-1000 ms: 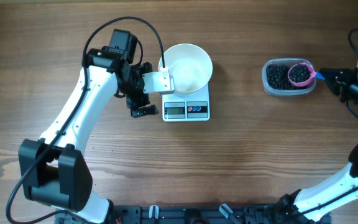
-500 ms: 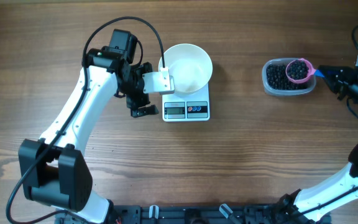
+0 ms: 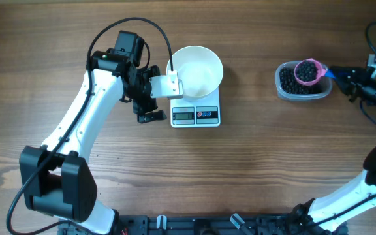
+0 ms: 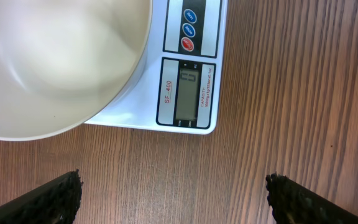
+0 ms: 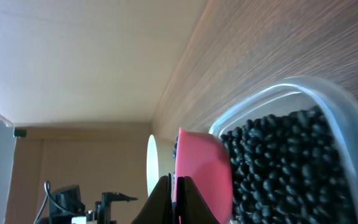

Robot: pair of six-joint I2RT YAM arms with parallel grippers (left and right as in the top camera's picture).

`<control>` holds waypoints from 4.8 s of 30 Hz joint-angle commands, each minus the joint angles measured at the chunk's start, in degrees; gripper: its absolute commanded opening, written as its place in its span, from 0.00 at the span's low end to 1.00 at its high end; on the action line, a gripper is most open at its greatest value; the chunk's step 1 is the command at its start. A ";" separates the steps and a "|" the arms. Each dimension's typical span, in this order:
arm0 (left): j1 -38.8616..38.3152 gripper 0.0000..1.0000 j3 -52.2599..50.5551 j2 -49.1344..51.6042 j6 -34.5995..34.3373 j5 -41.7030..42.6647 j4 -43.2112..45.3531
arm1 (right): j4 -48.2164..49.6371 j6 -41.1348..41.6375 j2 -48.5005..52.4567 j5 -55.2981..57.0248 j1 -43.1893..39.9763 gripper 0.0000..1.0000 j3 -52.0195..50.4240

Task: Scoop item into bowl and weigh 150g on scale
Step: 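Lift the filled pink scoop and carry it over the white bowl, then tip the pink scoop to pour beans into the white bowl, then return the empty pink scoop to the bean tub with right gripper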

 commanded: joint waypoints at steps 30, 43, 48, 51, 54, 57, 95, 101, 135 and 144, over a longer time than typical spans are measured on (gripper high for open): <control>0.37 1.00 0.00 -0.72 1.07 0.70 -0.04 | 40.87 36.87 0.20 -3.06 34.69 0.04 1.31; 0.37 1.00 0.00 -0.72 1.07 0.70 -0.04 | 47.08 27.19 0.22 1.25 41.55 0.04 1.31; 0.37 1.00 0.00 -0.72 1.07 0.70 -0.04 | 47.01 16.24 0.22 3.63 42.97 0.04 1.31; 0.37 1.00 0.00 -0.72 1.05 0.70 -0.04 | 46.58 9.60 0.22 5.29 44.17 0.04 1.31; 0.37 1.00 0.00 -0.72 1.07 0.70 -0.04 | 46.10 2.08 0.22 6.43 45.46 0.04 1.31; 0.37 1.00 0.00 -0.72 1.07 0.70 -0.04 | 45.31 -3.37 0.22 7.37 45.68 0.04 1.31; 0.37 1.00 0.00 -0.72 1.07 0.70 -0.04 | 33.22 -25.88 -7.32 15.26 45.70 0.04 1.31; 0.37 1.00 0.00 -0.72 1.07 0.70 -0.04 | 27.19 -31.52 -8.68 21.88 46.23 0.04 1.33; 0.37 1.00 0.00 -0.72 1.07 0.70 -0.04 | 12.48 -57.68 -20.24 45.90 57.90 0.04 1.31; 0.37 1.00 0.00 -0.72 1.07 0.70 -0.04 | 16.41 -40.74 -20.26 34.14 56.83 0.04 1.31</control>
